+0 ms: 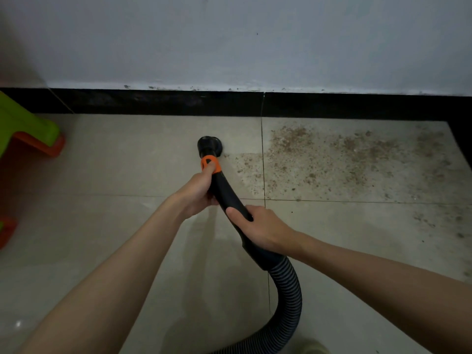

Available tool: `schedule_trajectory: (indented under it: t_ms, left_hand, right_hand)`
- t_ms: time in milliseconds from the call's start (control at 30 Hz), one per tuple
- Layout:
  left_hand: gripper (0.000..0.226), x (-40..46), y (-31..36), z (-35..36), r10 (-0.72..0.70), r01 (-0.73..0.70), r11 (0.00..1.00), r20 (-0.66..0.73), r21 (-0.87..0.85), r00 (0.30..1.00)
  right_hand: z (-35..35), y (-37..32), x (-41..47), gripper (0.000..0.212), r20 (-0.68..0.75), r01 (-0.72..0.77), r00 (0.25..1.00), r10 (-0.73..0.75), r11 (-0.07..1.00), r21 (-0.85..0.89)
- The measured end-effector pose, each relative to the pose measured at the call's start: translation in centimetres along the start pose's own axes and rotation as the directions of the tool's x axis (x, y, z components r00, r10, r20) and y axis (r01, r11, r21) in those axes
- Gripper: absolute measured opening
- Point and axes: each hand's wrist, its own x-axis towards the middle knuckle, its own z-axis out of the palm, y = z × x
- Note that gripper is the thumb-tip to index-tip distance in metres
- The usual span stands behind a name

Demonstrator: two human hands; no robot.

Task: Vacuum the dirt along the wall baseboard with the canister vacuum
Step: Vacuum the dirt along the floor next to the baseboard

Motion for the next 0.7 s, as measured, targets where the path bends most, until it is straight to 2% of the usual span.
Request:
schedule_trajectory:
  t_ms: [133,300,533,700]
  left_hand:
    - [0.039,-1.0,-1.6,0.9,-0.021,0.022,0.999,0.026,-0.024,0.999]
    - [0.042,-1.3,-2.9,3.0,-0.028,0.026,0.999,0.056,0.032,0.998]
    - [0.04,-0.8,-1.6,6.3,-0.054,0.045,0.996,0.128,0.072,0.99]
    - [0.04,-0.7,-1.5,8.4,-0.064,0.039,0.989,0.171,0.145,0.983]
  right_hand:
    - [0.2,0.7,-1.7,0.045,0.049,-0.046,0.998,0.046,0.999,-0.004]
    - [-0.5,1.3,-3.4,0.042,0.112,-0.154,0.984,0.138,0.977,0.151]
    - [-1.3,2.1,-4.2,0.043,-0.051,-0.144,0.987,0.152,0.98,0.136]
    - [-2.1,3.3,-4.8,0.044,-0.082,-0.163,0.98,0.179,0.972,0.17]
